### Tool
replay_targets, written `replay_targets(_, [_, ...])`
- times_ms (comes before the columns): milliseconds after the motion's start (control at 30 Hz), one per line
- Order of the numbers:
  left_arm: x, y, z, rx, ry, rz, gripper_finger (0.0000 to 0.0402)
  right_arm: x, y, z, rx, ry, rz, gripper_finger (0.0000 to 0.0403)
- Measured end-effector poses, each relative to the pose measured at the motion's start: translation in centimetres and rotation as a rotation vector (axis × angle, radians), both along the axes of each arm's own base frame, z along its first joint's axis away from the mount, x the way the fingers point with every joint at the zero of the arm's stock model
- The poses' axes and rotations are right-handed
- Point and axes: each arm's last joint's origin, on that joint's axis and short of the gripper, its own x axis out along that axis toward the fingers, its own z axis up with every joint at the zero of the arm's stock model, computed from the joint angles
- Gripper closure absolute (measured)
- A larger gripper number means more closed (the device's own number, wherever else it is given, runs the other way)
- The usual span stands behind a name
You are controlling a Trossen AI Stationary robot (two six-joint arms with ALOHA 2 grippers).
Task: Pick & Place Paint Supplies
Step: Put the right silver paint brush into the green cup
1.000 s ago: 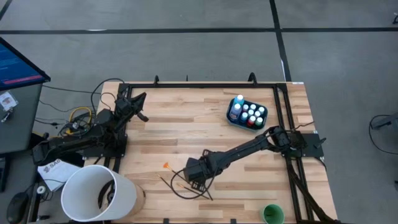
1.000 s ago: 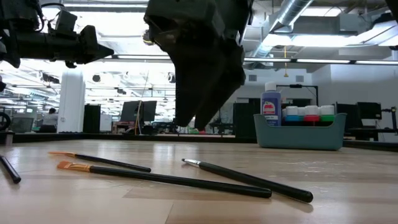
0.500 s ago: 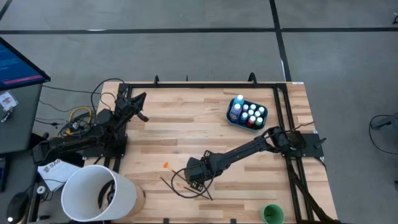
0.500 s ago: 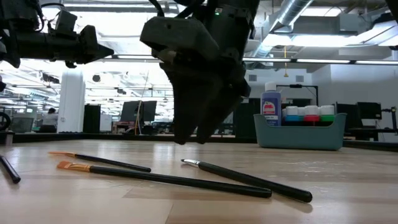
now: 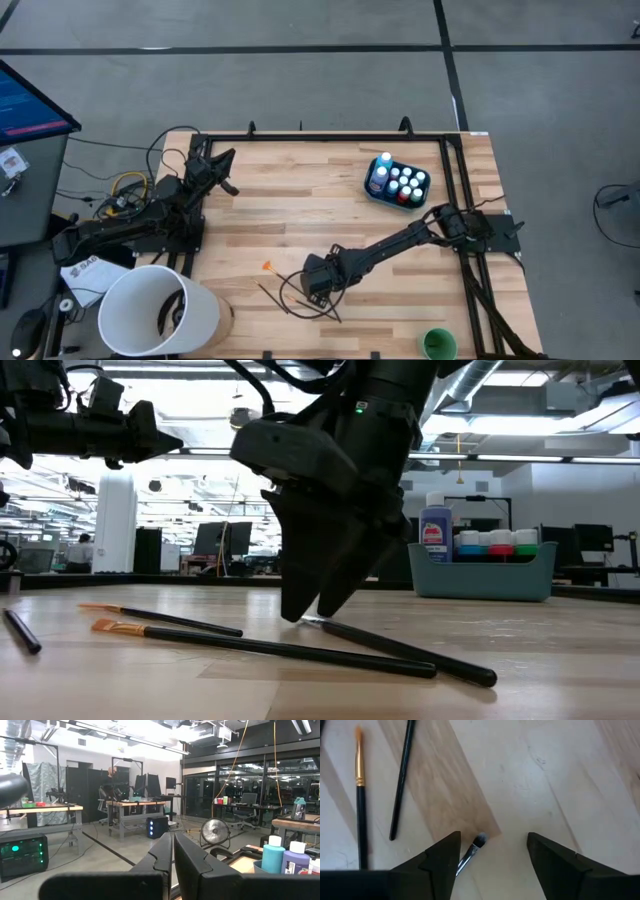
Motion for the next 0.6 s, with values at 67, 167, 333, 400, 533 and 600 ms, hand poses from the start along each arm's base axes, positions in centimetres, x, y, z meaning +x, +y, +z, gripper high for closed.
replay_targets(67, [0.0,0.0,0.0,0.0,0.0,0.0,0.0394,-0.02,0.0,-0.02,0.003,0.003,-0.002,0.0181])
replay_targets(167, [0.0,0.0,0.0,0.0,0.0,0.0,0.0394,-0.12,-0.01,-0.05,0.011,0.014,-0.012,0.0205])
replay_targets(333, [0.0,0.0,-0.01,0.0,0.0,0.0,0.0394,-0.39,-0.08,-0.14,0.007,0.047,-0.002,0.0284])
replay_targets(400, [0.0,0.0,0.0,0.0,0.0,0.0,0.0394,-0.46,-0.07,-0.16,0.001,0.054,0.009,0.0313])
replay_targets(533, [0.0,0.0,0.0,0.0,0.0,0.0,0.0394,-0.56,-0.33,-0.26,-0.002,0.077,0.021,0.0359])
replay_targets(600, [0.0,0.0,-0.01,0.0,0.0,0.0,0.0394,-0.68,-0.5,-0.3,-0.008,0.098,0.03,0.0381])
